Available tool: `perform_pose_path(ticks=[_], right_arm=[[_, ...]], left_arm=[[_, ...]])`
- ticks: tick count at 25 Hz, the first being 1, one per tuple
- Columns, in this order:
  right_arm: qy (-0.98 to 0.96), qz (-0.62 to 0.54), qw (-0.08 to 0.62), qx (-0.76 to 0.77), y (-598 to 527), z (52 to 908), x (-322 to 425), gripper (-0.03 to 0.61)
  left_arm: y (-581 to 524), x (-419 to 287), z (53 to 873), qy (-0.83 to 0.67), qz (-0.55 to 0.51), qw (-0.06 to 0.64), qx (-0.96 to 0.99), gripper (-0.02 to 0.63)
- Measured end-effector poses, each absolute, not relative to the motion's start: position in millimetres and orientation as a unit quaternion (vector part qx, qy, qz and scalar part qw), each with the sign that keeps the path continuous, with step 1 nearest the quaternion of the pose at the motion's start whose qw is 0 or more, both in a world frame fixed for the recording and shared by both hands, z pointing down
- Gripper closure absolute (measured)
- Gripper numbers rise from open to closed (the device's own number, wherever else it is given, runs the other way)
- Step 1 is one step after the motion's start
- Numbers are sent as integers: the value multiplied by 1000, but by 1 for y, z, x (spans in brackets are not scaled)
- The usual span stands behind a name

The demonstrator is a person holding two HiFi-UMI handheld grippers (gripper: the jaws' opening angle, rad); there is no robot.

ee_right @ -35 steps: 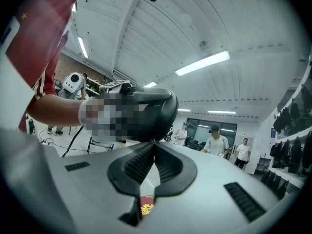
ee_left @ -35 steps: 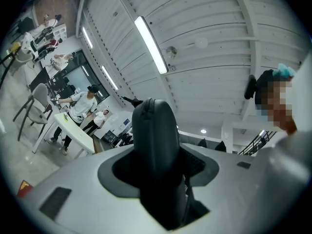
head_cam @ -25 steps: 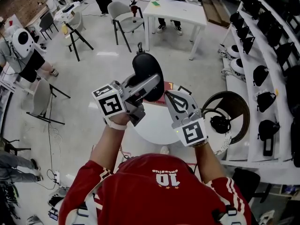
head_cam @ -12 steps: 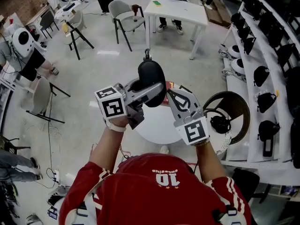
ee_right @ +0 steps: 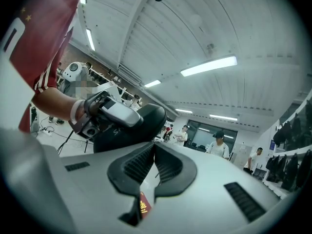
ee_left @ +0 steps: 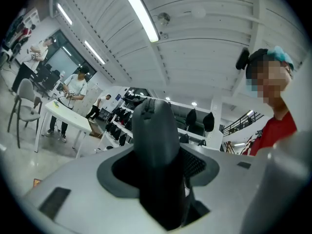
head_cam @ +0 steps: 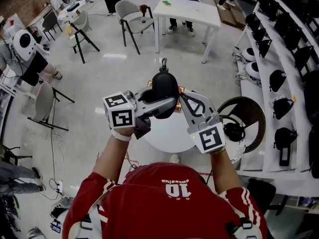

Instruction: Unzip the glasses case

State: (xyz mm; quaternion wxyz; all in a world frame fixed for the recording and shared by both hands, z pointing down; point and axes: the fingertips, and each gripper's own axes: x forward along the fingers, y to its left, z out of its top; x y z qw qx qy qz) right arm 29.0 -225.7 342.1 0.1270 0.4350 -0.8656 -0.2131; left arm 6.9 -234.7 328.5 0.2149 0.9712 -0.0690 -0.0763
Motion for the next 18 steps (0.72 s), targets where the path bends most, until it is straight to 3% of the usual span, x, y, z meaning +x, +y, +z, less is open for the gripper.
perform_pose_path(ticks=[18], right_arm=[[-851,-266,198,407,-220,355,25,561]], left_arm=[[-203,4,390,2,109,180,978,371]])
